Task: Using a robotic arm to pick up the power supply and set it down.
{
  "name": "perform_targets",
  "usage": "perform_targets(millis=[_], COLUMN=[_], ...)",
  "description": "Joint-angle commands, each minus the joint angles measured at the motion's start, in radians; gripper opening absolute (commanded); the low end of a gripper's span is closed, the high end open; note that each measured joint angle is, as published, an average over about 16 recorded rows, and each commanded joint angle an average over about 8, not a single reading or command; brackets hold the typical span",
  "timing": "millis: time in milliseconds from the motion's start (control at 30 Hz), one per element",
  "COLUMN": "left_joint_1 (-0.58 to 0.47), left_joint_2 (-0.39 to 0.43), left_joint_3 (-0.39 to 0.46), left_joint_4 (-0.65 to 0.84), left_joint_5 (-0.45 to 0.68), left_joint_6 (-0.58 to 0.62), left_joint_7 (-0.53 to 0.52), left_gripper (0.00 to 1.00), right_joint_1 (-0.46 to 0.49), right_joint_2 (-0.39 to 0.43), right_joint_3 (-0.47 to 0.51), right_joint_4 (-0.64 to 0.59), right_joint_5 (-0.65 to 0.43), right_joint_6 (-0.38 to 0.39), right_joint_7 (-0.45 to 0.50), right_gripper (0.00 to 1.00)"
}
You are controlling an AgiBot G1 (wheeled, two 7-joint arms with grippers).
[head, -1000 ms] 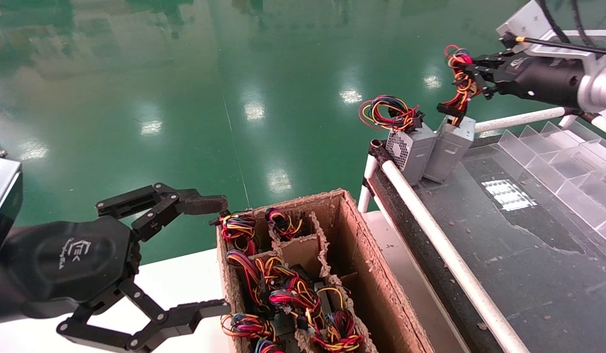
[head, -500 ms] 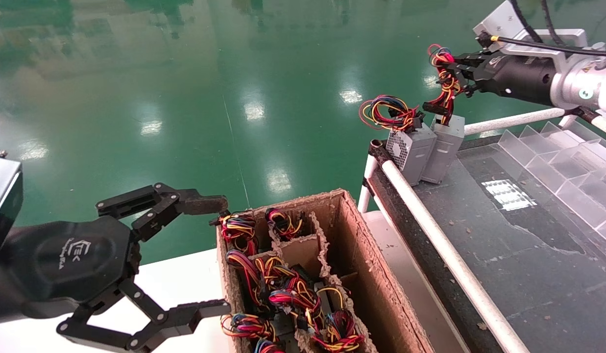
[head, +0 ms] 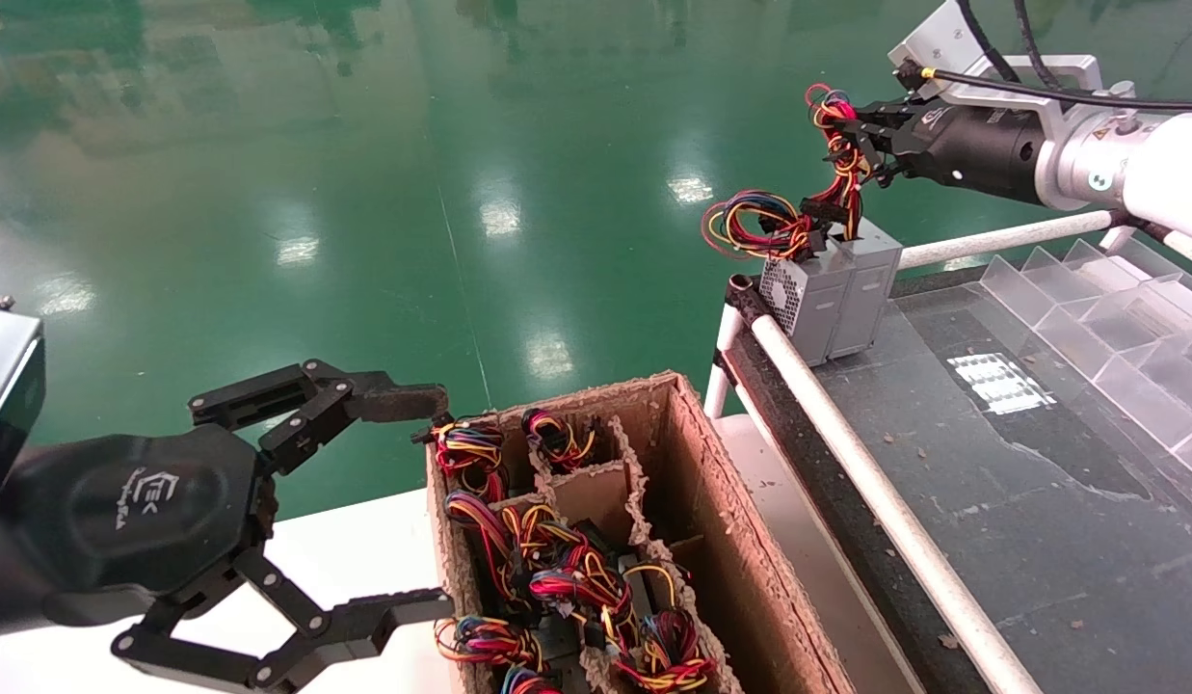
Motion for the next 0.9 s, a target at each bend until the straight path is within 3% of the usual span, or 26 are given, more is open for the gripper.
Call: perform_targets(millis=[33,67,300,333,900], left_joint_1=[0.0,0.0,0.0,0.0,0.0], left_joint_2=[0.0,0.0,0.0,0.0,0.0], left_joint_3=[0.0,0.0,0.0,0.0,0.0], left_joint_4=[0.0,0.0,0.0,0.0,0.0], left_joint_5=[0.0,0.0,0.0,0.0,0.0], left_joint_6=[0.0,0.0,0.0,0.0,0.0], left_joint_7=[0.0,0.0,0.0,0.0,0.0], left_gripper=[1.0,1.0,1.0,1.0,1.0], right_joint_1=[-0.002,-0.003,-0.007,-0.007,-0.018], right_joint_2=[-0.002,-0.002,0.001,0.003,0.036], right_joint_3=[0.0,0.0,0.003,0.003,0.012], right_joint_4=[0.0,-0.001,-0.003,-0.003,-0.008], right_joint_5=[0.0,0.0,0.004,0.004,0.017], right_joint_6=[0.0,0.001,0.001,0.0,-0.042], right_joint_7=[-0.001,-0.002,-0.004,-0.004,0.0], right_gripper=[0.0,0.05,0.92,1.0,1.0])
